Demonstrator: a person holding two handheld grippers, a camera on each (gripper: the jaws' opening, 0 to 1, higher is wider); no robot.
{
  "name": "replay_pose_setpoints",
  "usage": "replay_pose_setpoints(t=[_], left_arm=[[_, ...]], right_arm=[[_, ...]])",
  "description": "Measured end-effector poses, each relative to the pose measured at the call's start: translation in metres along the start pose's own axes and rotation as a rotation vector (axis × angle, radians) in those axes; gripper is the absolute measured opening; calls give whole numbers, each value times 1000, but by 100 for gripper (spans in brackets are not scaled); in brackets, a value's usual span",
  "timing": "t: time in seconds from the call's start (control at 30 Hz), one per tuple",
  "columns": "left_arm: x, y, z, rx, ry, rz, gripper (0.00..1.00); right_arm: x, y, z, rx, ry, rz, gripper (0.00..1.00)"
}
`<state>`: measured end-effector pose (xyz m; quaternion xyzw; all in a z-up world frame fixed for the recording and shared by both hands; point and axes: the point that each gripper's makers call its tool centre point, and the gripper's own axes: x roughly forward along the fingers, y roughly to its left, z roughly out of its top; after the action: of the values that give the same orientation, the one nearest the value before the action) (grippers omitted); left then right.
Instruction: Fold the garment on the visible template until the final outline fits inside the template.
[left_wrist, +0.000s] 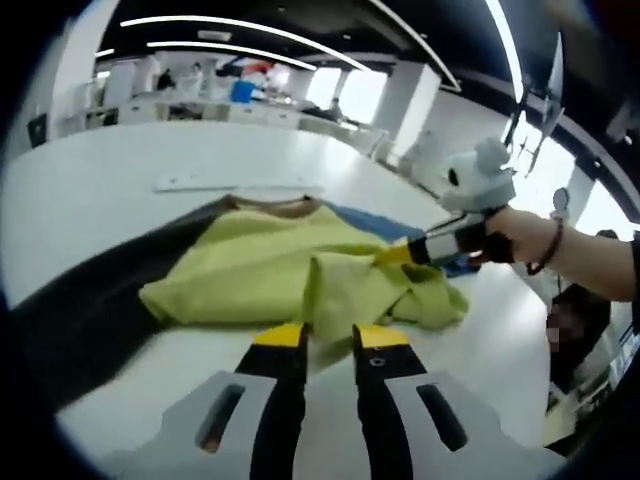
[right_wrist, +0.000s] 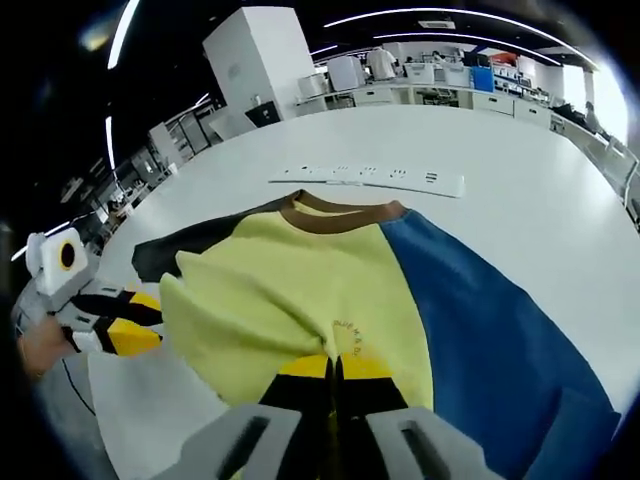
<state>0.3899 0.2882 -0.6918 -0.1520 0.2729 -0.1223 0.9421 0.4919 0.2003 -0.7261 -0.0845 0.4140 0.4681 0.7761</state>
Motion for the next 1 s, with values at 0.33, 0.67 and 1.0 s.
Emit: replay_pose_setpoints(t=[0.33, 0.67, 1.0], left_arm=[[10, 0, -1, 15, 13, 9, 1], [5, -1, 3, -14, 6, 1, 0], [-5, 0, 15, 29, -23, 32, 0]], right_arm=[[-1, 0, 0, 19, -1, -2, 0], [-13, -3, 10, 33, -46, -27, 7], [-52, 0, 24, 5, -110, -39, 26]])
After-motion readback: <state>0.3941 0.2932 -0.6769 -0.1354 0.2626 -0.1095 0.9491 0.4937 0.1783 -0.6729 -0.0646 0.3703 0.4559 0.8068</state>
